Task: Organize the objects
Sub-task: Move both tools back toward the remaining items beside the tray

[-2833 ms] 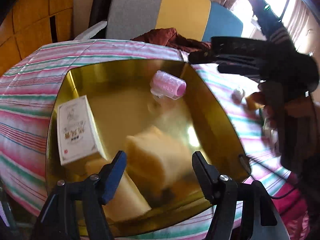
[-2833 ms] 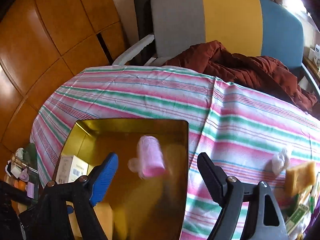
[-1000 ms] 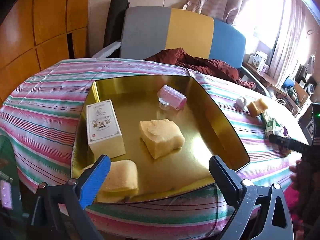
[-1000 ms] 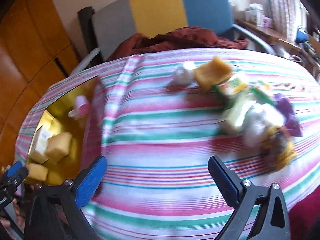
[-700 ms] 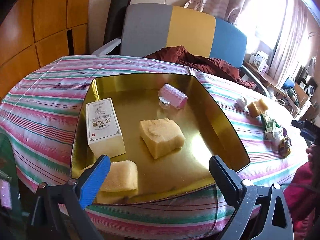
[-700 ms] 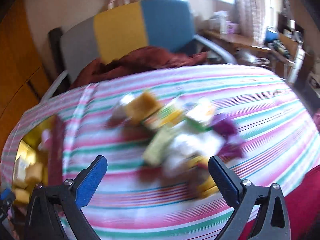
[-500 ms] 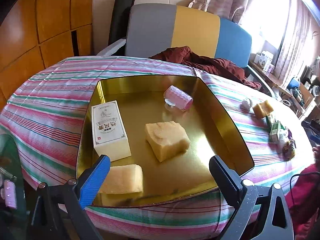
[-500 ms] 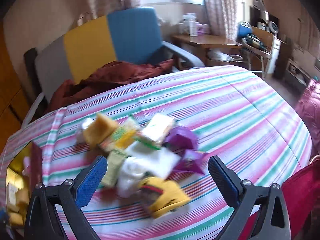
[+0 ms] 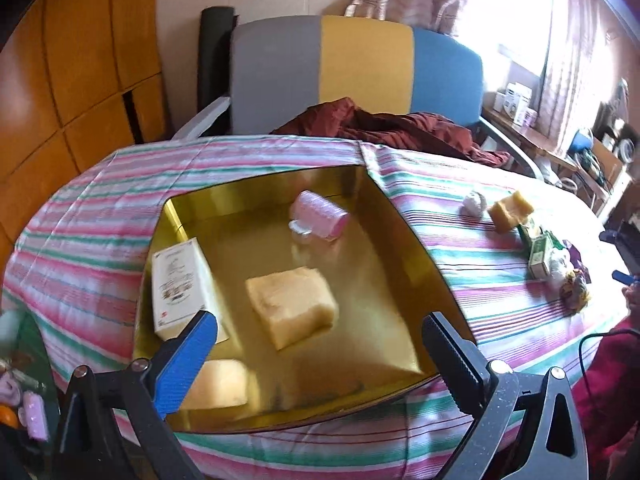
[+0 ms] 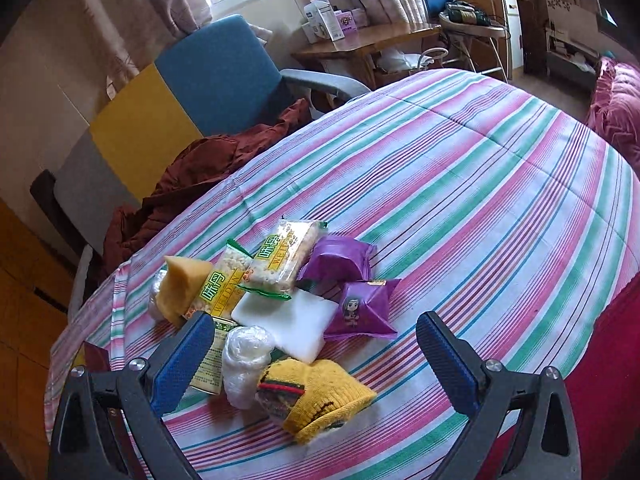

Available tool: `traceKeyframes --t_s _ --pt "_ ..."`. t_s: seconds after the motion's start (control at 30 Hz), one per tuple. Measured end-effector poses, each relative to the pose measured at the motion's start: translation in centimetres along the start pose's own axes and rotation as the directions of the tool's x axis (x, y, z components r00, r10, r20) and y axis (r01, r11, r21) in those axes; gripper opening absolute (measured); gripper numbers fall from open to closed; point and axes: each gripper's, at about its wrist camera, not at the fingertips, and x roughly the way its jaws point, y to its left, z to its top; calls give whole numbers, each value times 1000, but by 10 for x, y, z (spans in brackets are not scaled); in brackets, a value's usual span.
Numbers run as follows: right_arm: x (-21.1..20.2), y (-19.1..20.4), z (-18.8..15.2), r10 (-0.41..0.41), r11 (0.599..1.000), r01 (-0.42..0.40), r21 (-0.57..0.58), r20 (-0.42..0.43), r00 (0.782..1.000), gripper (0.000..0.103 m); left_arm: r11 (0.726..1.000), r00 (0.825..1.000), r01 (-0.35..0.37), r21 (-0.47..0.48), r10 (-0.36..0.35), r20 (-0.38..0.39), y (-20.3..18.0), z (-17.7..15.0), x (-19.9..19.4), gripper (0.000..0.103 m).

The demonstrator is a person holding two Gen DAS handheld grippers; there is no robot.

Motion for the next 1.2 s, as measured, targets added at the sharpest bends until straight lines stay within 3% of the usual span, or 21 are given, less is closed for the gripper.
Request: traceKeyframes --t_s 0.37,0.57,0.8,1.07,1.13,1.2 --pt "-4 -12 2 50 996 -51 76 19 999 103 988 996 91 125 -91 -6 -66 13 8 103" --pt "-10 -28 4 65 984 -72 165 49 997 103 965 983 186 185 -182 -39 -103 14 16 103" --pt "-13 -38 5 82 970 -94 223 62 995 103 931 950 308 194 -289 -119 -137 20 32 103" --pt "-2 -36 4 114 967 -114 226 16 993 103 929 921 337 153 -292 -258 -161 23 71 103" --pt "0 -35 3 115 969 -114 220 7 993 103 931 907 345 123 -296 -299 -165 27 84 103" --pt "1 -34 4 115 971 -112 213 -3 993 103 924 879 376 76 -329 -347 -170 31 98 103"
